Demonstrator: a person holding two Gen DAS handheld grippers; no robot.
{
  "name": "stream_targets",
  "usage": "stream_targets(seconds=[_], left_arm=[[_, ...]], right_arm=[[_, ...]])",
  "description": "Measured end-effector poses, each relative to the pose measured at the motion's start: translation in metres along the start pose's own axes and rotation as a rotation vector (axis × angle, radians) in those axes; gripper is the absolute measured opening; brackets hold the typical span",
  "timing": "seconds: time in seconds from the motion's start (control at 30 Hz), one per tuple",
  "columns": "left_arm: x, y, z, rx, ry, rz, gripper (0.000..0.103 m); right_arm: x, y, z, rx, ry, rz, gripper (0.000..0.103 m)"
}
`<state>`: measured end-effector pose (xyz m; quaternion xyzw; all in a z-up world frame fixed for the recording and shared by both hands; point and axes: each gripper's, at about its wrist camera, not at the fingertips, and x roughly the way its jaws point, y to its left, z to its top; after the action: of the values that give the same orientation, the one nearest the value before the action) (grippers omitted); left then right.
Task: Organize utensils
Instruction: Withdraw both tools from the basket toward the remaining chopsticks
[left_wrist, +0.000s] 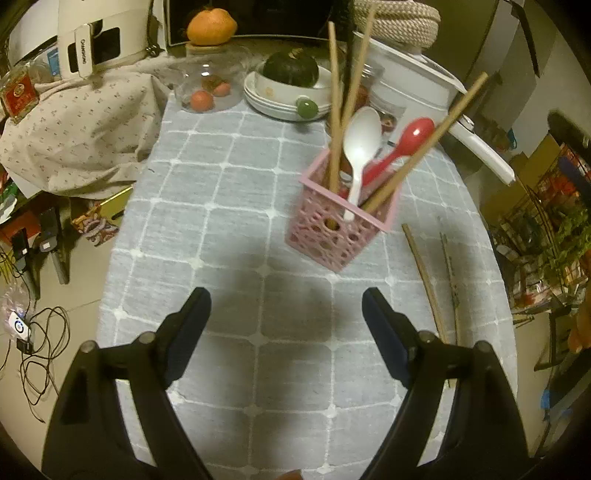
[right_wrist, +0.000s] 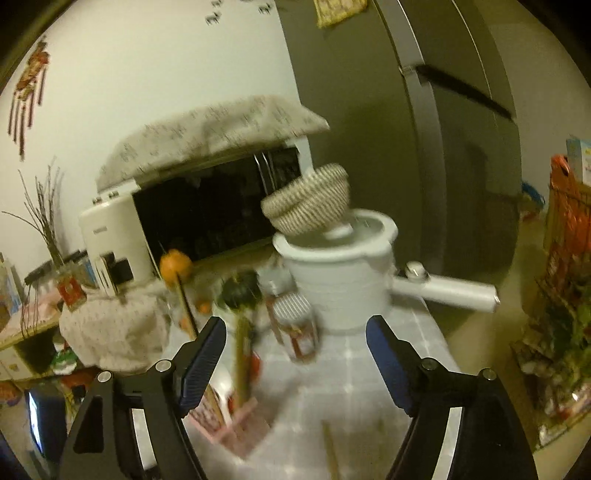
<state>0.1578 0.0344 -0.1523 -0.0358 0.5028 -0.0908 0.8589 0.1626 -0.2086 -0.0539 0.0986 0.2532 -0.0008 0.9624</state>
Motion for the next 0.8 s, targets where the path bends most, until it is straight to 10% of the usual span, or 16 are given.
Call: stream_targets(seconds=[0.37,0.8], left_arm=[[0.012,-0.027,-0.013,0.009,0.046,-0.003,0.084],[0.046,-0.112,-0.03,0.022,-0.015,-0.001,0.077]], right_arm=[[0.023,-0.055,-0.051,0.056,0.321,-0.071,0.08],[0.041,-0.106,-0.072,0.047,0.496,-0.134,0.08]])
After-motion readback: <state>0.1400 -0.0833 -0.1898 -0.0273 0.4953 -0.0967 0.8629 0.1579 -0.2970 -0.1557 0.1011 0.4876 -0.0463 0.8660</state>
